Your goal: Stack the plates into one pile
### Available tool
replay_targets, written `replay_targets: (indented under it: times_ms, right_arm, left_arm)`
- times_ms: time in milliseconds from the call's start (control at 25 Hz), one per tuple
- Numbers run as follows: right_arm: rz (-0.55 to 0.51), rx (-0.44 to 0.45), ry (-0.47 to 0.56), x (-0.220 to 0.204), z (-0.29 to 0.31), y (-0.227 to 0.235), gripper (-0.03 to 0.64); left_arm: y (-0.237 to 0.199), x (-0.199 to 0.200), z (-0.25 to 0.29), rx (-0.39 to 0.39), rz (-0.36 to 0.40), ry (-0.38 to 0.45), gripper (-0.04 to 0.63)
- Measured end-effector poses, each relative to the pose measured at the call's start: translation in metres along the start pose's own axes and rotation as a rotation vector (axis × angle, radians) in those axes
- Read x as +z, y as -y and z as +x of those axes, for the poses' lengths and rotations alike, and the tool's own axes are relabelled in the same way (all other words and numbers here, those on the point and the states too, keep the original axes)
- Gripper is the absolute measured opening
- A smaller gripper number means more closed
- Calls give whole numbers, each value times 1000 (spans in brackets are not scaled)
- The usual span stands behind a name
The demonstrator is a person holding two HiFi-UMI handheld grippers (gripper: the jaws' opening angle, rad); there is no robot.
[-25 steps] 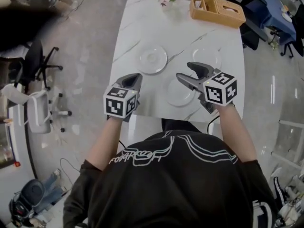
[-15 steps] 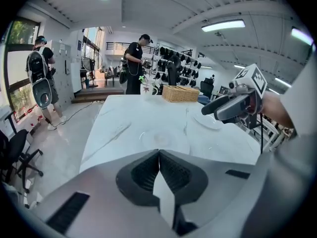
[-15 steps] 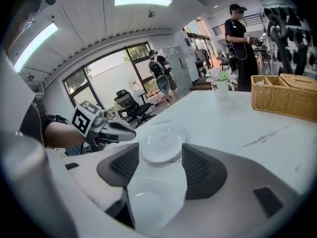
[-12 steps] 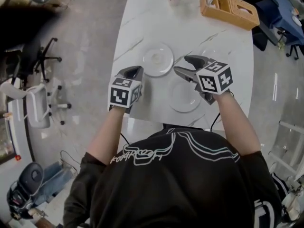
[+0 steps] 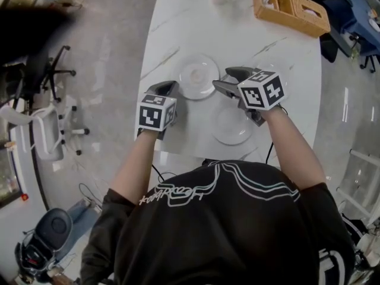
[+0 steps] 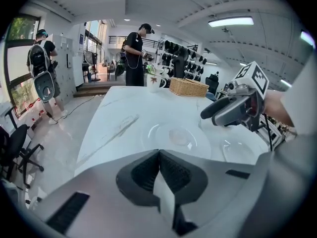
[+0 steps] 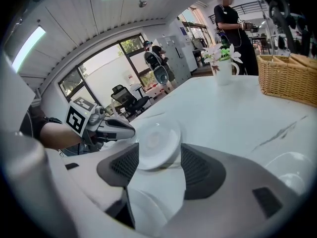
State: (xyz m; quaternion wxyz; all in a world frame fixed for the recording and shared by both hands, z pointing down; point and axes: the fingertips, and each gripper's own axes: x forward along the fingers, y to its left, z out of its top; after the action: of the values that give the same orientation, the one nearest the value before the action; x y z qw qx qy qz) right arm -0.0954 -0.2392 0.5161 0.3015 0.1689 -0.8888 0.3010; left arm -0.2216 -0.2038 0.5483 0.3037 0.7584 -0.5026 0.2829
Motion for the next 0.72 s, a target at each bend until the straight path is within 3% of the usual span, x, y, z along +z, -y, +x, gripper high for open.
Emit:
replay_targets:
  times_ms: [280,520,720]
  right_arm:
    - [51,20,-15,-5,11,6,276]
    - [178,98,7,-7,16,6,272]
    - [272,168,29,2,21,-2,217]
  left_arm:
    - [-5,-2,3,11,-14,-12,25]
    - [-2,-8,6,5,-20,-27,23]
    - [-6,-6,7,10,-13,-29,25]
